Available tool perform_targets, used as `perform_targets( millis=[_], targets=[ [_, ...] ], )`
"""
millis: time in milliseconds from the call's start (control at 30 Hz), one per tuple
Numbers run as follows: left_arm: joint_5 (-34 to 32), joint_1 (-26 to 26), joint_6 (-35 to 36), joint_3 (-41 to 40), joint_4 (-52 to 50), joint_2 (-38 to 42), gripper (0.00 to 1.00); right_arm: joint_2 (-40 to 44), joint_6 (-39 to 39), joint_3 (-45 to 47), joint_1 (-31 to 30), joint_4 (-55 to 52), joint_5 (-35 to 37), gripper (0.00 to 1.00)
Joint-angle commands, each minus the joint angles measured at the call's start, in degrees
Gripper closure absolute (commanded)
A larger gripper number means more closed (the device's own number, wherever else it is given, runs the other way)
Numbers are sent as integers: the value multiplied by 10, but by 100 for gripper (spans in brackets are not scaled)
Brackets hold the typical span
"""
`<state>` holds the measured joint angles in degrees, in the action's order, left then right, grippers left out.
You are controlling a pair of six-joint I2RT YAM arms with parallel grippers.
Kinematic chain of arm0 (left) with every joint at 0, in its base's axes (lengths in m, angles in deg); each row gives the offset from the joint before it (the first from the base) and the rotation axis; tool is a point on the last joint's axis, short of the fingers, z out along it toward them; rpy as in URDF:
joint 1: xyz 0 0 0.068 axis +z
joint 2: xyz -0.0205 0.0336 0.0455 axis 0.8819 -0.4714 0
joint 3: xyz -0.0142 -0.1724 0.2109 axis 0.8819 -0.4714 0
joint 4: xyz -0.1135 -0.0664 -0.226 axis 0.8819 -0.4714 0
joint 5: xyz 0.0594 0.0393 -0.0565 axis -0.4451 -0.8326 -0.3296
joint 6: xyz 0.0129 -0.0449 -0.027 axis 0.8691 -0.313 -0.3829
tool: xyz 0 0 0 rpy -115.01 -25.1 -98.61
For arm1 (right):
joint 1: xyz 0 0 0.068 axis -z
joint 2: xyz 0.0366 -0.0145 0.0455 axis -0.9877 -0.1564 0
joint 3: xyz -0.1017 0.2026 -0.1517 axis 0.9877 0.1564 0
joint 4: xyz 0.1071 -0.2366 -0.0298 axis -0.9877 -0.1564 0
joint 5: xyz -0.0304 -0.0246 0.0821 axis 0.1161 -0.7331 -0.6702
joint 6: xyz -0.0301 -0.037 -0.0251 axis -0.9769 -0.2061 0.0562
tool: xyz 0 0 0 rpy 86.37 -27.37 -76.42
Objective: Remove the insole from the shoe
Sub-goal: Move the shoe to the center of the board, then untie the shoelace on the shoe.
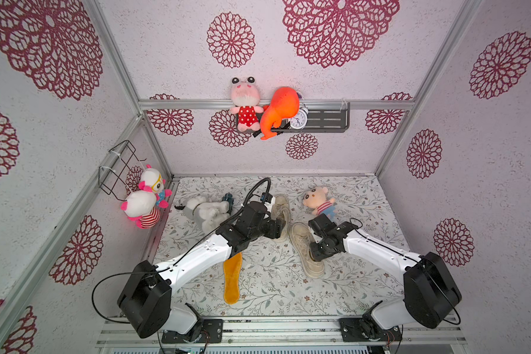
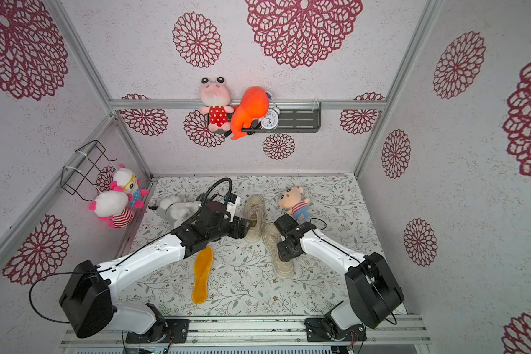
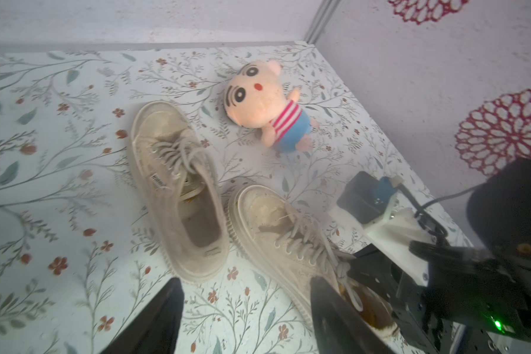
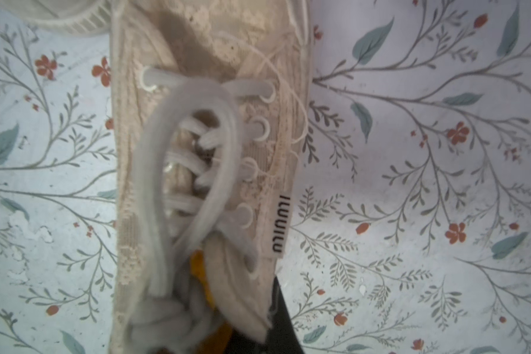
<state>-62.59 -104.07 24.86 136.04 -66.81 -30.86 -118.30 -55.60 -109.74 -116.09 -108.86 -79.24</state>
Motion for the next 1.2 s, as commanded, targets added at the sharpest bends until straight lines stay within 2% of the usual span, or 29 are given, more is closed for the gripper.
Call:
perform_targets(
  millis=[0, 67, 133, 200, 333, 467, 600, 767, 1000, 1167],
  targets=[
    [79, -22, 83, 19, 39, -25, 31, 27, 42, 4, -2, -22, 17, 100],
    [80, -34, 101, 28, 35, -40, 32, 20, 52, -10, -2, -28, 17, 85],
    [83, -42, 110, 39, 27, -54, 32, 16, 65, -32, -2, -40, 17, 75],
    [82, -49, 112, 50, 15, -67, 29, 28, 80, -53, -2, -51, 26, 70],
    [81, -83, 144, 60, 12, -90, 24, 110, 147, -84, -2, -52, 84, 69],
    [66, -116, 166, 90, -18, -122, 24, 205, 264, -50, -1, -22, 148, 68],
    [41, -138, 179, 136, -70, -165, 25, 274, 341, 16, 4, 1, 141, 68],
    [15, -135, 102, 210, -147, -226, 27, 307, 379, 56, 5, -17, 103, 68],
    [40, -110, -85, 261, -187, -253, 33, 355, 396, 91, 6, -46, 77, 69],
    [47, -108, -140, 277, -216, -258, 37, 381, 384, 130, 6, 20, 6, 75]
  ],
)
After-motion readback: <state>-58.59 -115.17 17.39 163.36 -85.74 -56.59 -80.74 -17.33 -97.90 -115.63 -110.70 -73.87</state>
